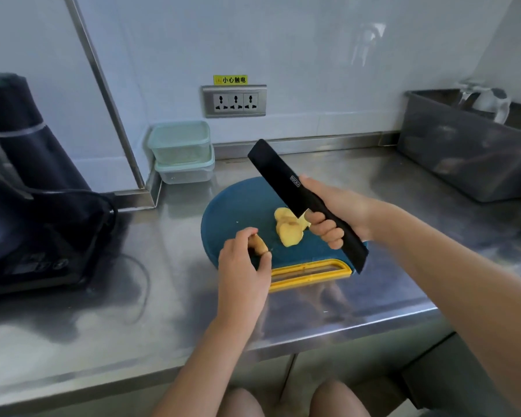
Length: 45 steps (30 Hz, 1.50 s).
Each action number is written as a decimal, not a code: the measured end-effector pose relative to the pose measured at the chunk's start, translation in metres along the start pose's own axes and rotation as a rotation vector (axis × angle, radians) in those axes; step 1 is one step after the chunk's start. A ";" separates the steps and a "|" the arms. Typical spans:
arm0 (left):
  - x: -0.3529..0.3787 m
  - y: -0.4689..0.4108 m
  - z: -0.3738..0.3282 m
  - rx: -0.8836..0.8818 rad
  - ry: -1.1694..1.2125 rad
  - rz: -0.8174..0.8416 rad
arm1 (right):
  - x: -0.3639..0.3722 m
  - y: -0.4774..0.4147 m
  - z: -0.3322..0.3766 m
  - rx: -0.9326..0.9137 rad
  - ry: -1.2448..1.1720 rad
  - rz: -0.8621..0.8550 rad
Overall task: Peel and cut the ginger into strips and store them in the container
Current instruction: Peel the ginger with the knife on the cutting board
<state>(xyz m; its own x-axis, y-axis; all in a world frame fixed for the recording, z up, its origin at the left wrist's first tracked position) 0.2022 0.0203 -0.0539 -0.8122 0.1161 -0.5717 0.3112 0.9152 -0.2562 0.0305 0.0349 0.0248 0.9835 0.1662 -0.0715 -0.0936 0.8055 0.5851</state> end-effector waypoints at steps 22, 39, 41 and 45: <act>-0.030 -0.048 0.018 -0.306 0.197 0.302 | 0.042 -0.001 -0.052 -0.014 0.388 -0.077; -0.027 -0.049 0.023 -0.216 0.158 0.297 | 0.037 -0.002 -0.036 -0.109 0.464 -0.052; -0.028 -0.049 0.023 -0.209 0.161 0.293 | 0.037 -0.002 -0.038 -0.102 0.445 -0.047; -0.028 -0.050 0.025 -0.219 0.107 0.311 | 0.040 -0.002 -0.041 -0.109 0.426 -0.047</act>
<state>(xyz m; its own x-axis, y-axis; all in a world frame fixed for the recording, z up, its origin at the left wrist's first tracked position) 0.2218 -0.0387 -0.0448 -0.7462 0.4302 -0.5081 0.4474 0.8892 0.0957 0.0639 0.0634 -0.0125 0.8377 0.3289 -0.4360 -0.0882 0.8693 0.4864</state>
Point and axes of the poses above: each hand's wrist, its own y-axis away from the middle knuckle, its own x-axis out of the palm, z = x × y, the point moved 3 cm from there along -y, towards the middle knuckle, and after that the axes turned 7 degrees about z, right-handed, at the moved point
